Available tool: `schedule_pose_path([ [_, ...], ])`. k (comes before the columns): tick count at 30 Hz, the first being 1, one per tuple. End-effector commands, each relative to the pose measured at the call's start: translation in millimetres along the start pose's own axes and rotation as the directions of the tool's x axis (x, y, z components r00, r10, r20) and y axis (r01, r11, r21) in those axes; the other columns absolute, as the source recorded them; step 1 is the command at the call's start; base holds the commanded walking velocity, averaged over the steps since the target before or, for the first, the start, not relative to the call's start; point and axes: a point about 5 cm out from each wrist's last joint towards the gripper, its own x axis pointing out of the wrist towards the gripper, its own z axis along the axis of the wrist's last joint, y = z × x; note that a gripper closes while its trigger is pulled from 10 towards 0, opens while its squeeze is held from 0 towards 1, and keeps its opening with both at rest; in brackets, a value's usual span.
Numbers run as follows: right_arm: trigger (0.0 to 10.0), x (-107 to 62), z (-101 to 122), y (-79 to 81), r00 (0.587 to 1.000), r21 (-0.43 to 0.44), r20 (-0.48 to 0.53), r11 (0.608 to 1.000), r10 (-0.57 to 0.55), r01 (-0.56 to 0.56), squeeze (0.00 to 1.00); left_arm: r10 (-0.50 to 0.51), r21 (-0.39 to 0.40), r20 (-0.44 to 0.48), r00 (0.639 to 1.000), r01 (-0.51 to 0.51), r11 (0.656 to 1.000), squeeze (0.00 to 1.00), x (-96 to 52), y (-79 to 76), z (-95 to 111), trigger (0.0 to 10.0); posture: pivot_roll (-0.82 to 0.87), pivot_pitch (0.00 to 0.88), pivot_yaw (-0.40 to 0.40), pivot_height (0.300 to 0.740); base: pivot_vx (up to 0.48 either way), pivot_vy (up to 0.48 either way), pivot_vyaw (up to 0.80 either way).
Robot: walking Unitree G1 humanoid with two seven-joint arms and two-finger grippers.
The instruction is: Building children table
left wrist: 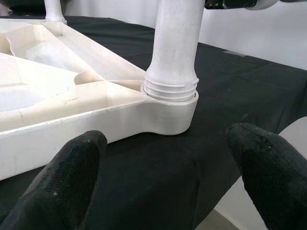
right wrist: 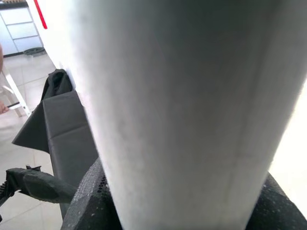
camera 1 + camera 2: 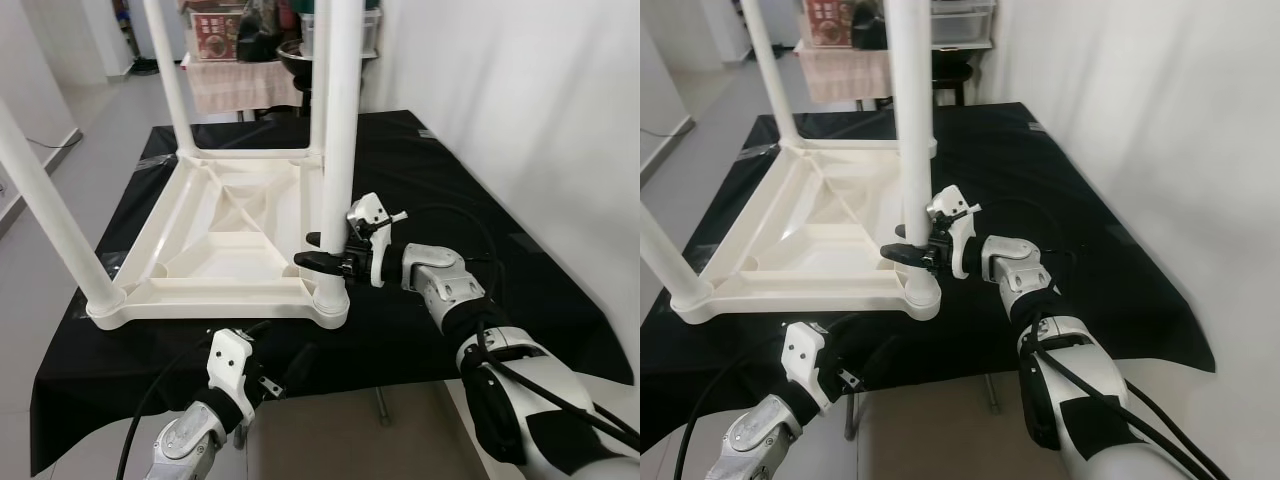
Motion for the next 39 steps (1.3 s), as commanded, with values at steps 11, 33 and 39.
schedule_pose_path([
  [11, 0.0, -29.4, -84, 1.6, 0.837, 0.065, -0.18, 0.843, -0.517, 0.534, 0.0, 0.0, -0.003, -0.021, 1.0, -0.001, 1.0, 0.0, -9.2, 0.1, -3, 10.0, 0.02, 0.0, -0.028, 0.74, 0.0, 0.0, 0.0],
  [33, 10.0, 54.5, -36, 48.4, 0.896, 0.267, 0.036, 0.868, -0.442, 0.417, 1.0, 0.003, 0.005, -0.035, 0.999, -0.003, 1.0, 0.0, -8.6, 6.1, -4, 10.0, 0.03, 0.0, -0.007, 0.74, 0.0, 0.0, 0.0],
  [39, 10.0, 37.2, -32, 38.1, 0.988, 0.146, 0.079, 0.982, -0.134, 0.122, 0.0, 0.004, 0.001, -0.028, 1.0, -0.004, 1.0, 0.0, -5.6, 4.9, -4, 10.0, 0.04, 0.0, -0.029, 0.74, 0.0, 0.0, 0.0],
])
